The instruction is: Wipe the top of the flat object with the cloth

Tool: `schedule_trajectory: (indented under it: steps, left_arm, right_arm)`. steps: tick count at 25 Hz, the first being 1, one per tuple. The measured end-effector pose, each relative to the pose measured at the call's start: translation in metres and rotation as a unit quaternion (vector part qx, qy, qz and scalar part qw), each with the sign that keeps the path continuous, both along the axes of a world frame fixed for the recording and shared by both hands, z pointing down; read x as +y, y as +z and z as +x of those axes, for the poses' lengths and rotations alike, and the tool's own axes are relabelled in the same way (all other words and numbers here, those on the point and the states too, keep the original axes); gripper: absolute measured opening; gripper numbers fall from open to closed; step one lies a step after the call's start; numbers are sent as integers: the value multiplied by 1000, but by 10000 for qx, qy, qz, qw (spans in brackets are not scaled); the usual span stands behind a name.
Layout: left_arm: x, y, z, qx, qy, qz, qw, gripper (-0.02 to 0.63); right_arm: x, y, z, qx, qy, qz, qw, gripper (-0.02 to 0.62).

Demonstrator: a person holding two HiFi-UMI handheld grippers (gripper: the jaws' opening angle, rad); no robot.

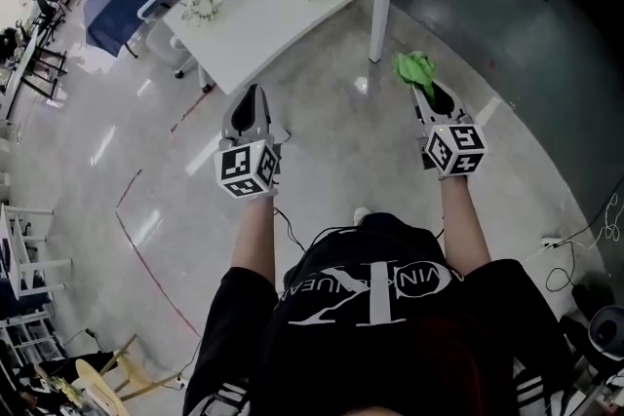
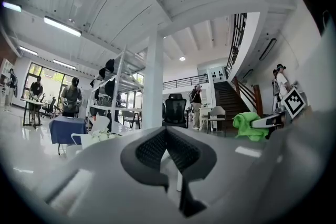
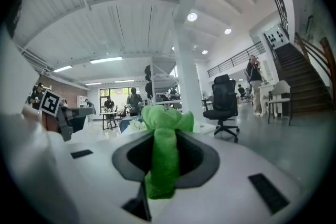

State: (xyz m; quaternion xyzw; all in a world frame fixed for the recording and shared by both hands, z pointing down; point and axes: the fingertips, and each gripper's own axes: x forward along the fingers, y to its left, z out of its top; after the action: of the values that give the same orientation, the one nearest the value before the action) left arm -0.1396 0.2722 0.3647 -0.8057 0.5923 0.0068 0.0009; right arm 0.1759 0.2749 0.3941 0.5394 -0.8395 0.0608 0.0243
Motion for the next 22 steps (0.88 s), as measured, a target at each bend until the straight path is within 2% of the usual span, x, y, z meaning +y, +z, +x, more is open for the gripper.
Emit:
schedule_trajectory:
  steps: [7, 15, 22]
  left_arm:
    - [-31, 11, 25, -11, -5, -121, 9999, 12]
    - [-68, 17, 21, -73, -108, -252, 9996, 12]
    - [-128, 29, 30, -113, 71, -318, 9994, 12]
  right_arm:
    - [-37, 5, 19, 54, -122, -74, 9999, 78]
    - [-73, 15, 18, 32, -179, -134, 9997, 78]
    - [-122, 25, 22, 88, -96, -243, 9996, 78]
